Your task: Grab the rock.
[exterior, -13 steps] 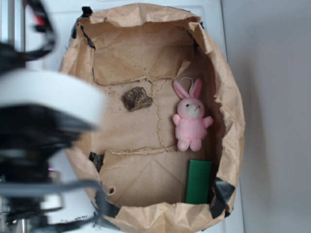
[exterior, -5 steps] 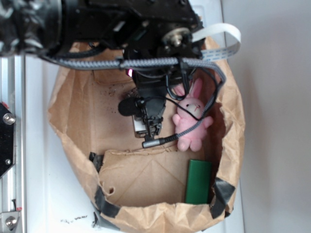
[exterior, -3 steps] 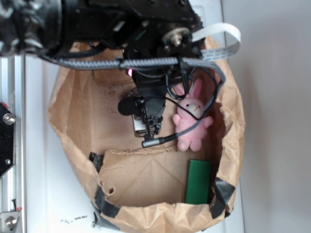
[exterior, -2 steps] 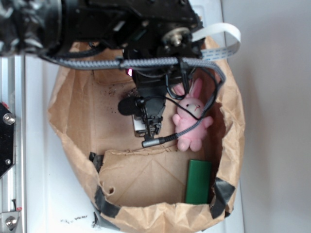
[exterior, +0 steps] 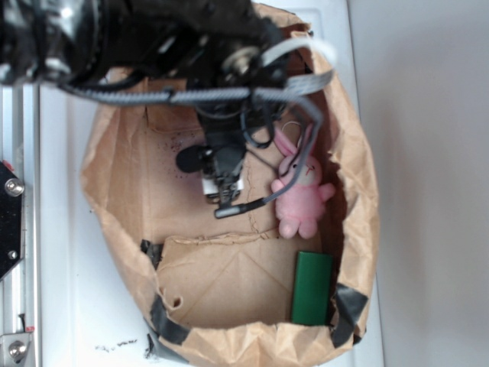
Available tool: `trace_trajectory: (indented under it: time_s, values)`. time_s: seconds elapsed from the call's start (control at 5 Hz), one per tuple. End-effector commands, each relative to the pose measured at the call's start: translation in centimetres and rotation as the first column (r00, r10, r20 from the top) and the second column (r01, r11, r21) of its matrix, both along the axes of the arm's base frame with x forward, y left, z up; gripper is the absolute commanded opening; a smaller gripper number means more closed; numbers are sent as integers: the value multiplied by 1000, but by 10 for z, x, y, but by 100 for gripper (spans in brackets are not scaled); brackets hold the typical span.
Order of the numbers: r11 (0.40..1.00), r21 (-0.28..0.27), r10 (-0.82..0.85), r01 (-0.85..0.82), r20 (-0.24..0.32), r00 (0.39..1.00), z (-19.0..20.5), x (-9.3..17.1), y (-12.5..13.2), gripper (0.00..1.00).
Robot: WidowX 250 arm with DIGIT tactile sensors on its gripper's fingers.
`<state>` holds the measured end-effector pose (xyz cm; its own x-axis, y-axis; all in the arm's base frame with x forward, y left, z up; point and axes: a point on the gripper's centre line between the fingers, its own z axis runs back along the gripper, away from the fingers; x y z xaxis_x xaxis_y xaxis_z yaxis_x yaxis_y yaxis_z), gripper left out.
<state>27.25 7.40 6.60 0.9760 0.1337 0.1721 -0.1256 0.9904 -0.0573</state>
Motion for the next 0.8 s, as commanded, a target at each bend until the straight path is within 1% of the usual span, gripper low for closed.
trace_trajectory:
  time_s: [0.0,0.2,0.4,0.6]
  values:
    - [999,50,-25,22,61,998,-6,7,12,100]
    - [998,53,-48,46,47,998,-9,-1,9,100]
    - [999,34,-33,31,51,998,-4,1,4,100]
    - [1000,-12,-5,5,-8,1000,-14,5,-5,100]
